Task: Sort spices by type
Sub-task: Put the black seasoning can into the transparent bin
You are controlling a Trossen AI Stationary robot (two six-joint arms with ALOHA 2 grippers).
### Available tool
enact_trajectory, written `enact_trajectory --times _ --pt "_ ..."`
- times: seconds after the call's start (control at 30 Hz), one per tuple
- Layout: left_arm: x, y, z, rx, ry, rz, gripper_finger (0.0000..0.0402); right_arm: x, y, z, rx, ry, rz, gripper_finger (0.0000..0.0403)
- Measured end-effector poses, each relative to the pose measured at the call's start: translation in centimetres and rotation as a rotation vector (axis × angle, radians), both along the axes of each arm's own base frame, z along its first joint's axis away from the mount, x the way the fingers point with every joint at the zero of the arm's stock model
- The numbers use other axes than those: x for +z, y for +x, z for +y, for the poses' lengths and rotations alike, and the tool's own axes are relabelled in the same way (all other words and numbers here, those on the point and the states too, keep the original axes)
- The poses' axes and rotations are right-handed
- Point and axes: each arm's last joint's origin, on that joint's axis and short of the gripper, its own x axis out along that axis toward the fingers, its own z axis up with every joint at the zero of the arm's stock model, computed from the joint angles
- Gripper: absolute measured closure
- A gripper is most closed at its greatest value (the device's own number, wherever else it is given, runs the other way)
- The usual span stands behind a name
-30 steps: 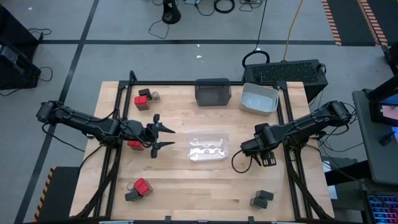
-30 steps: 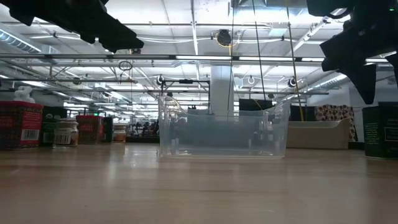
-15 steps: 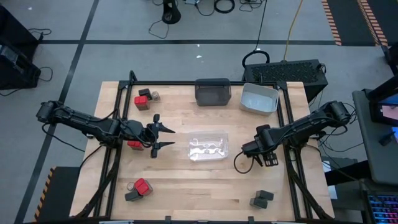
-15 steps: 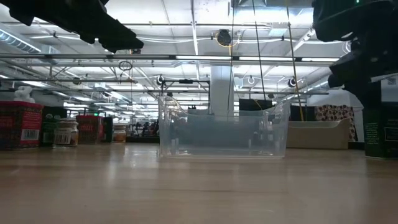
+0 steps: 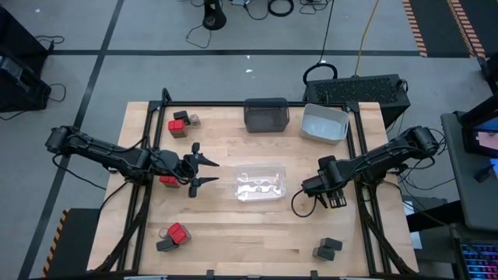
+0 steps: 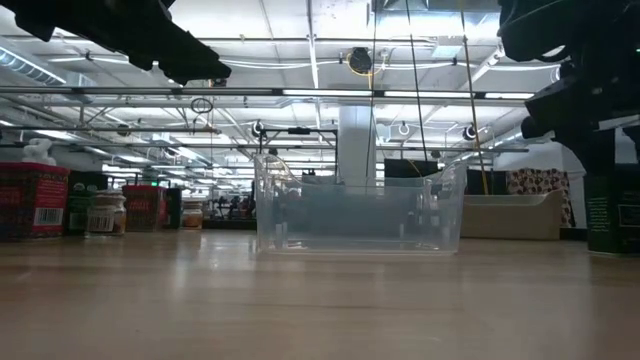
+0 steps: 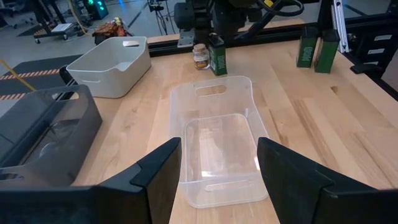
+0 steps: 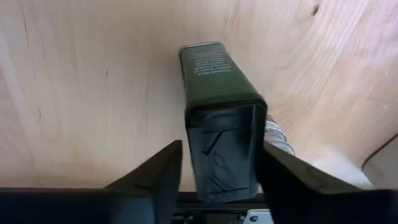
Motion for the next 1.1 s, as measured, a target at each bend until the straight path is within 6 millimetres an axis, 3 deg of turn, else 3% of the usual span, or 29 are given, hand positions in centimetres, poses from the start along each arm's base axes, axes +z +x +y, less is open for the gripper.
enact_trajectory --times 0.17,0.23,0.43,0.57,0.67,0.8,0.97,1.1 --pt "0.0 0.0 0.0 0.0 0.0 0.0 0.0185 0.7 0.2 0.1 0.004 0.003 0.006 0.0302" --pt "0.0 0.0 0.0 0.0 0.0 0.0 0.0185 1.9 0.4 0.0 0.004 0.003 0.011 0.0305" --pt "0.0 0.0 0.0 0.0 0.0 0.0 0.0185 8.0 2.6 -0.4 -0.053 0.03 -0.126 0.0305" --pt "0.0 0.0 0.0 0.0 -0.001 0.0 0.0185 12.0 5.2 -1.2 -0.121 0.02 -0.312 0.0301" --pt "0.0 0.0 0.0 0.001 -0.003 -0.001 0.0185 13.7 7.6 -1.8 -0.16 0.034 -0.397 0.0299" --pt "0.0 0.0 0.0 0.001 -0.003 -0.002 0.0185 13.7 11.5 -2.7 -0.148 0.044 -0.428 0.0297" --pt "0.0 0.0 0.0 0.002 -0.005 -0.001 0.0185 11.6 16.4 -3.6 -0.06 0.07 -0.346 0.0296" --pt "0.0 0.0 0.0 0.002 -0.004 0.001 0.0185 10.4 19.0 -4.1 -0.017 0.068 -0.32 0.0295"
